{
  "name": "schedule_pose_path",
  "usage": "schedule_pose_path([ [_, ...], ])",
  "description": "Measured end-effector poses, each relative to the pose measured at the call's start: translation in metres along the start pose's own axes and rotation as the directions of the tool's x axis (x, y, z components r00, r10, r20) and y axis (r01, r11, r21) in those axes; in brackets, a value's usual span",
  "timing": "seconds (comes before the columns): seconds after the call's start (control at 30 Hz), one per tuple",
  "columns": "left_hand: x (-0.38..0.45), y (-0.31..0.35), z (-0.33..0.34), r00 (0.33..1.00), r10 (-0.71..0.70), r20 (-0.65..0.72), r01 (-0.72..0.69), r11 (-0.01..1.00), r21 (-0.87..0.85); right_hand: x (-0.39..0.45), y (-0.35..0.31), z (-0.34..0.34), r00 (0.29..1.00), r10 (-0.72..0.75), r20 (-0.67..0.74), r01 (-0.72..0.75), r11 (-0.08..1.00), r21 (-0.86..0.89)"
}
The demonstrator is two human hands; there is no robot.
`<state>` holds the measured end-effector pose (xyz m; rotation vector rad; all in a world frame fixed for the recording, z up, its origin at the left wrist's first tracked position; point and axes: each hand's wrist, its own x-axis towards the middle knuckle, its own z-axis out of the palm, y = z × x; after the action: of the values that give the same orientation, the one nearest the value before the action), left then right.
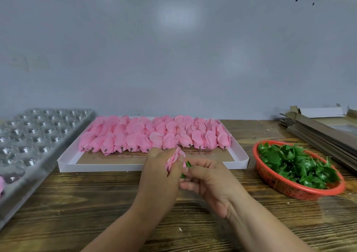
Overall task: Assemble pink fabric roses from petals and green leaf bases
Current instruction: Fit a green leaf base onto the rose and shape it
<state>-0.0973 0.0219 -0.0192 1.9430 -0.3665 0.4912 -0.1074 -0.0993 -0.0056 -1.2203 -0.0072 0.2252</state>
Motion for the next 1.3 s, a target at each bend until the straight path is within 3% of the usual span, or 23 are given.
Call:
schedule_pose_path([
  [0.33,-0.001,-0.008,0.002,0.998,0.010,-0.057,-0.006,0.997,0.073,0.005,0.008,-0.002,0.995,0.059,-0.077,-0.058,0.998,0.012],
  [0.7,-0.001,-0.006,0.001,0.991,0.023,-0.133,-0.009,0.995,0.103,0.004,0.002,-0.006,0.991,0.117,0.064,-0.123,0.987,0.104],
  [0.83,0.002,-0.005,-0.003,0.995,-0.009,-0.101,0.014,0.999,0.046,0.005,0.007,-0.005,0.993,0.117,0.025,-0.119,0.983,0.137],
  [1.03,0.005,-0.008,-0.006,0.975,-0.223,0.007,0.216,0.934,-0.284,0.008,0.012,-0.004,0.994,0.038,-0.101,-0.028,0.995,0.096],
  [1.3,0.005,-0.009,-0.006,0.967,-0.243,0.079,0.256,0.919,-0.299,0.010,0.011,-0.007,0.972,-0.105,-0.209,0.102,0.995,-0.024],
])
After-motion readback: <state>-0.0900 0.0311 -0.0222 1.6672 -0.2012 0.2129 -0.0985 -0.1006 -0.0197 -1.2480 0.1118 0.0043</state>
